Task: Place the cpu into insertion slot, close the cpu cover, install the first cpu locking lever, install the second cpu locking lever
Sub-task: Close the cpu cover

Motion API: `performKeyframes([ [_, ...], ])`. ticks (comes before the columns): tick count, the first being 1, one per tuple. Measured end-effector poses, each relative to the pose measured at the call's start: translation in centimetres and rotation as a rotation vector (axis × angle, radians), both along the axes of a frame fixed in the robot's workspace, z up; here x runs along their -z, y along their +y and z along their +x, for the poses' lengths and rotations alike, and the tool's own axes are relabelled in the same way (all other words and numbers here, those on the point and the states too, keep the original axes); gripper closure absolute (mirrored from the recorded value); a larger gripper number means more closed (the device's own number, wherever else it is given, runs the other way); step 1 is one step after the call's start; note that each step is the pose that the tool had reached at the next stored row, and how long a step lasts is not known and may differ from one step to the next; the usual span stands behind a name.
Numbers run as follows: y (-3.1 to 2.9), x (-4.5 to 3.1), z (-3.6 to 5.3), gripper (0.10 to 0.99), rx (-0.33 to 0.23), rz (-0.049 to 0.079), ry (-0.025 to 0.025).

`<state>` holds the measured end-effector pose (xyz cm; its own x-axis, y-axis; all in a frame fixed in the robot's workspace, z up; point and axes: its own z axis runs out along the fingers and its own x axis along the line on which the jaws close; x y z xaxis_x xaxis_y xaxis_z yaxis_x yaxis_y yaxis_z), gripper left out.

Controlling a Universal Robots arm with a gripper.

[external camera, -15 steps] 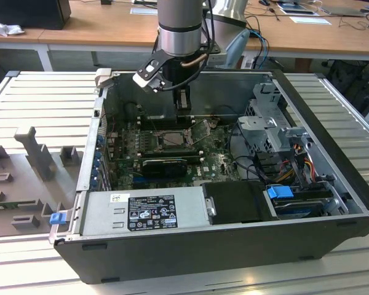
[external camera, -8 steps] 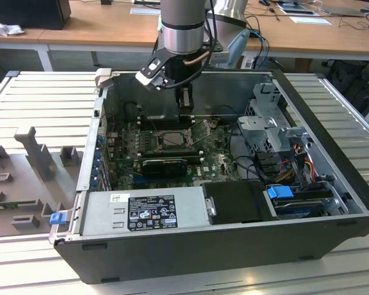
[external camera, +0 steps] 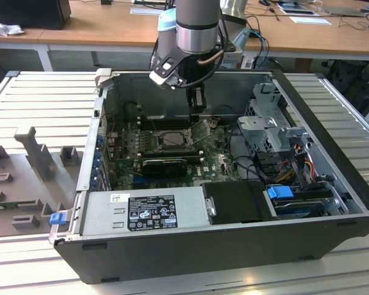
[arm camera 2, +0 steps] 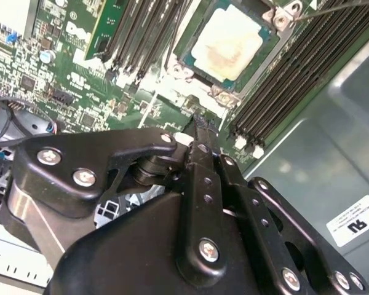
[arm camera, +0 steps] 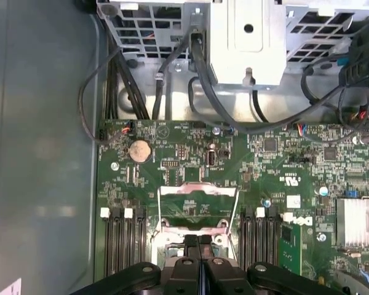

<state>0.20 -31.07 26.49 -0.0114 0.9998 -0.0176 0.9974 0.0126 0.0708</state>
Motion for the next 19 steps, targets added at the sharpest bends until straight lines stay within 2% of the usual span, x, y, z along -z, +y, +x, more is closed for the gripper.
performKeyframes([
  [4,0.01,-0.26,0.38,0.98,0.0,0.0,0.0001],
  [7,0.0,-0.27,2.26,0.98,0.0,0.0,0.0035],
  [9,0.01,-0.19,2.87,0.98,0.0,0.0,0.0037],
  [10,0.0,0.16,3.9,0.98,0.0,0.0,0.0044],
  [11,0.01,0.45,4.44,0.98,0.0,0.0,0.0049],
  [17,0.01,1.54,6.14,0.98,-0.001,0.0,0.0067],
  [18,0.0,1.75,6.23,0.98,-0.001,0.0,0.0207],
  [19,0.0,1.79,6.23,0.98,-0.001,0.0,0.045],
])
